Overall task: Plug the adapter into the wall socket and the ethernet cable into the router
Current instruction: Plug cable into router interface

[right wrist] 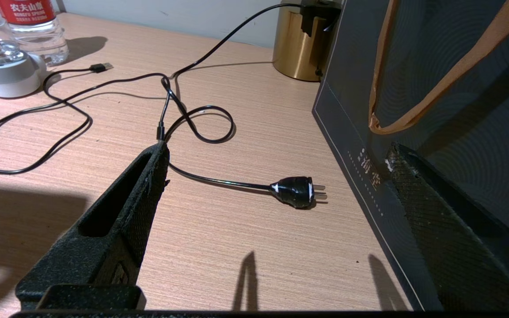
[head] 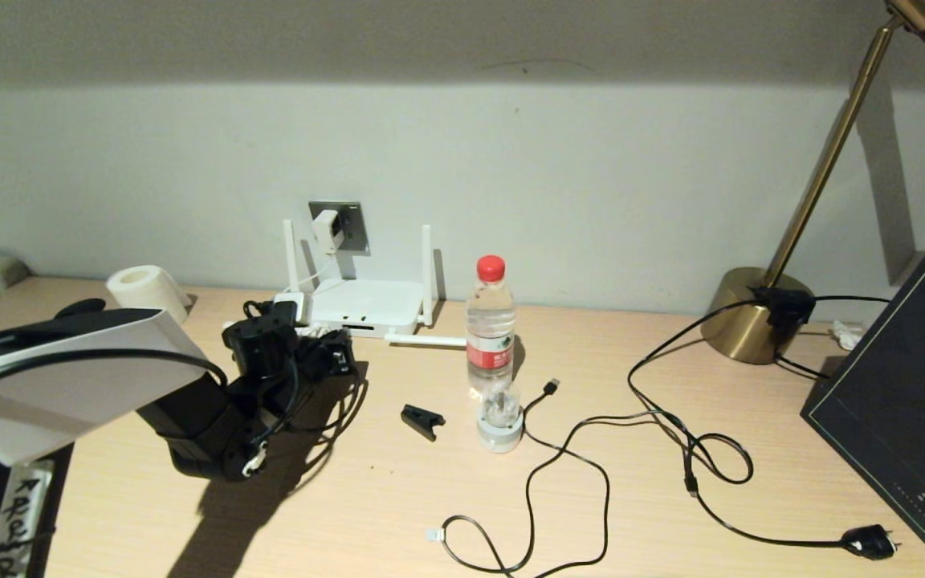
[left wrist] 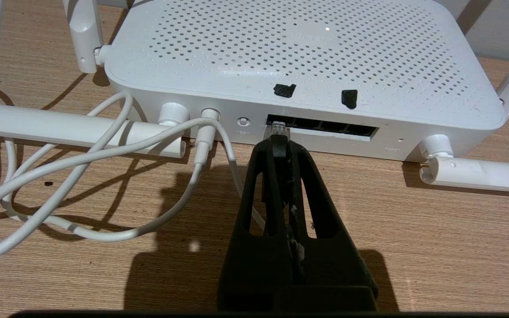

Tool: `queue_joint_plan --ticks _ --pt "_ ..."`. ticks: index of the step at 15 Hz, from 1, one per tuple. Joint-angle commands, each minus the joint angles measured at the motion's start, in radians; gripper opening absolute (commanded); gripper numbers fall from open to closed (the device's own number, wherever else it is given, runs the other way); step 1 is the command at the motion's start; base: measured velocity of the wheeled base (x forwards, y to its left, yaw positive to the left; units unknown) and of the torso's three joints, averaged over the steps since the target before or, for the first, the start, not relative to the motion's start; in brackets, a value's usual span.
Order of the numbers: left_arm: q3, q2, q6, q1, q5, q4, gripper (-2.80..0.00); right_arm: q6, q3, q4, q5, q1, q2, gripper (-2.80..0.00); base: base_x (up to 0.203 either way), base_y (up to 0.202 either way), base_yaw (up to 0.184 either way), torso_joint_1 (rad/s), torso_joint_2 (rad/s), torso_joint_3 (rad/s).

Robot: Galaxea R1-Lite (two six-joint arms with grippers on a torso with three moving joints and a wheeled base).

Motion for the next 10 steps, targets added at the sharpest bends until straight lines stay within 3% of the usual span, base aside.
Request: queue_joint_plan --ticks 1,10 --pt "-0.001 0.0 -0.001 0.0 0.001 -0.007 -2.8 -0.001 0.029 -0.001 0.0 0.0 0.002 0.0 0.0 0.0 0.0 0.0 0.0 0.0" --pt "-0.013 0.003 0.001 0.0 0.002 -0.006 -2.8 -0.001 0.029 -0.001 0.0 0.0 0.002 0.0 0.0 0.0 0.0 0.0 0.0 0.0"
